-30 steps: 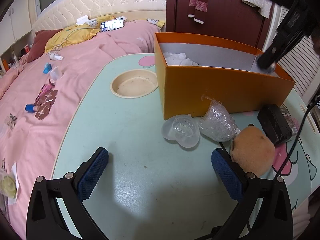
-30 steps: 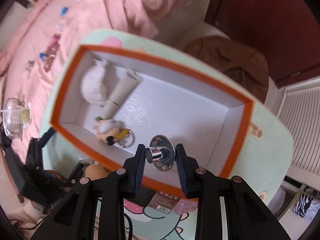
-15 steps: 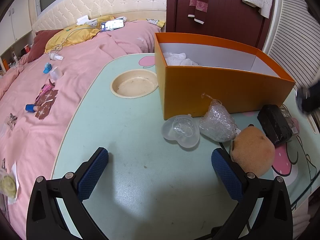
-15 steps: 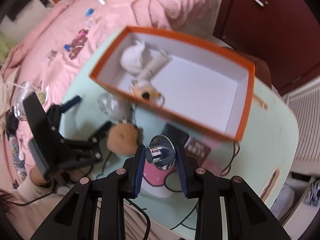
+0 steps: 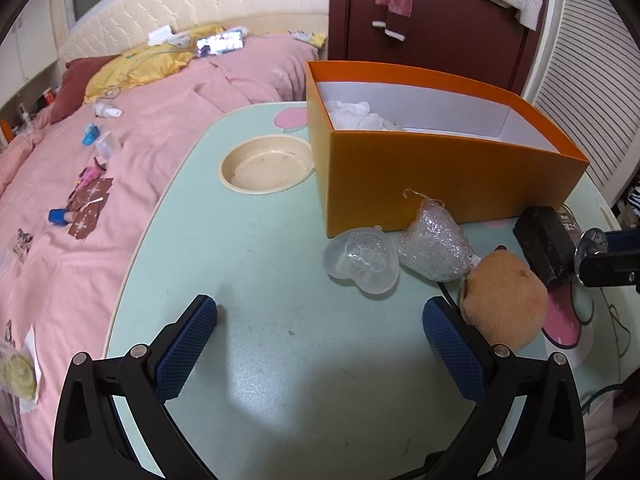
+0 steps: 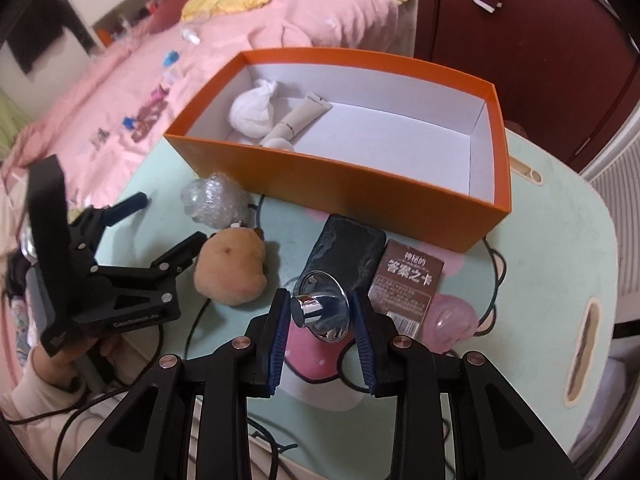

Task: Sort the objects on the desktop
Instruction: 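Grasp the silver cone and set it on the table, open right gripper, then reach the left gripper into the box and grasp the white tube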

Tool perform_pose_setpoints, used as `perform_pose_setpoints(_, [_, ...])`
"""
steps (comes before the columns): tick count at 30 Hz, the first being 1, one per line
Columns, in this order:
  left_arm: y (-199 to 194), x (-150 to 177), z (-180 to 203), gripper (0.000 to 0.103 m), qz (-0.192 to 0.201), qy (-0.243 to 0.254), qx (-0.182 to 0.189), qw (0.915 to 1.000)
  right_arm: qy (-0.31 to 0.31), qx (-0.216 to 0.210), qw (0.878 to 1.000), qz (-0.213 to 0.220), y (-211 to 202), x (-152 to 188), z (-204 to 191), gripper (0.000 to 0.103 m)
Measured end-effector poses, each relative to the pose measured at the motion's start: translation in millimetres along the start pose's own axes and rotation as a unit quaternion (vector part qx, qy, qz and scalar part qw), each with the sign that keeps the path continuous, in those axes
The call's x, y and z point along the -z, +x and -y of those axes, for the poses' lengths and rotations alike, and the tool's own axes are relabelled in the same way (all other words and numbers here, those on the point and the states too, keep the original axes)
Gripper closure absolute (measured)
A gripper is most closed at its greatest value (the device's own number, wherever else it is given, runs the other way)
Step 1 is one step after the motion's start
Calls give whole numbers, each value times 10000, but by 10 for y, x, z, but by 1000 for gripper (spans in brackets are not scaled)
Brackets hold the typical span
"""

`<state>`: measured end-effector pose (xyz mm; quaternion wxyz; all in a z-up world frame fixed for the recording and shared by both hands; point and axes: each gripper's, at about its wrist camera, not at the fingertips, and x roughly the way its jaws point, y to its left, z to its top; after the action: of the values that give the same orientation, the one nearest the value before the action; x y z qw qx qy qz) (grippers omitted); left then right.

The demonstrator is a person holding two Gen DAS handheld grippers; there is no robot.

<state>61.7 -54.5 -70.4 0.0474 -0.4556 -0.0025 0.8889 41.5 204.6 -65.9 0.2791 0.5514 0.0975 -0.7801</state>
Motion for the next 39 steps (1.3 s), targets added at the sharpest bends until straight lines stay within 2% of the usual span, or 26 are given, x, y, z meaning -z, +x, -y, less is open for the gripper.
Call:
perform_pose_setpoints(3, [-175, -81, -107, 0, 252, -278, 229, 9990, 153, -60, 9994, 306, -18, 138, 46, 65])
perform_pose_setpoints(5, [-338, -195, -141, 0, 503, -300, 293, 9979, 260, -85, 9989, 392, 30, 241, 77, 65])
perform_pose_setpoints(9, [-472, -575, -14, 0, 595, 340, 198, 9975, 369, 37, 9976, 591, 129, 380, 84, 65])
perform_pose_setpoints(12, [-485, -871, 143, 4, 483, 835, 422, 9944, 340, 210, 9957, 832, 162, 447, 57, 64])
perform_pose_setpoints(14, [-393, -1069, 252, 17, 174, 1079, 761, 9911, 279, 277, 9941, 1008, 157, 475, 38, 64])
perform_pose_setpoints(17, [-173, -1263, 408, 23, -451, 1350, 1100, 9837, 305, 196, 9908, 1306, 126, 537, 50, 64])
perform_pose_setpoints(18, [-94, -1311, 458, 25, -643, 1443, 1202, 9801, 320, 162, 9893, 1415, 108, 558, 57, 64])
perform_pose_setpoints(19, [-7, -1355, 498, 33, -856, 1513, 1289, 9763, 335, 127, 9877, 1524, 90, 578, 65, 64])
perform_pose_setpoints(20, [81, -1400, 538, 46, -1069, 1582, 1375, 9719, 361, 81, 9859, 1631, 68, 594, 79, 61])
perform_pose_setpoints(21, [174, -1443, 573, 51, -1308, 1623, 1462, 9671, 387, 34, 9840, 1737, 46, 609, 94, 55])
perform_pose_setpoints(22, [281, -1482, 596, 56, -1616, 1589, 1550, 9616, 415, -8, 9821, 1836, 26, 623, 109, 52])
perform_pose_setpoints(23, [378, -1521, 612, 56, -1875, 1537, 1598, 9569, 450, -33, 9810, 1889, 11, 629, 128, 52])
perform_pose_setpoints(25, [502, -1594, 617, 56, -2113, 1372, 1478, 9564, 524, -85, 9791, 1965, -21, 639, 168, 52])
perform_pose_setpoints(29, [622, -1664, 727, 56, -2120, 1384, 1070, 9615, 666, -220, 9770, 2014, -57, 653, 247, 52])
perform_pose_setpoints(32, [740, -1663, 869, 56, -2087, 1620, 645, 9623, 754, -317, 9764, 1998, -66, 672, 287, 52])
perform_pose_setpoints(34, [834, -1623, 957, 56, -2130, 1861, 194, 9590, 792, -420, 9753, 2017, -91, 697, 308, 52])
perform_pose_setpoints(36, [945, -1565, 1019, 56, -2253, 2058, -92, 9522, 770, -458, 9751, 2030, -128, 728, 296, 51])
perform_pose_setpoints(37, [1016, -1529, 1026, 54, -2386, 2067, -103, 9488, 757, -465, 9748, 2046, -139, 736, 290, 51])
perform_pose_setpoints(39, [1038, -1563, 961, 54, -2445, 1925, -27, 9504, 736, -483, 9743, 2076, -159, 753, 281, 51])
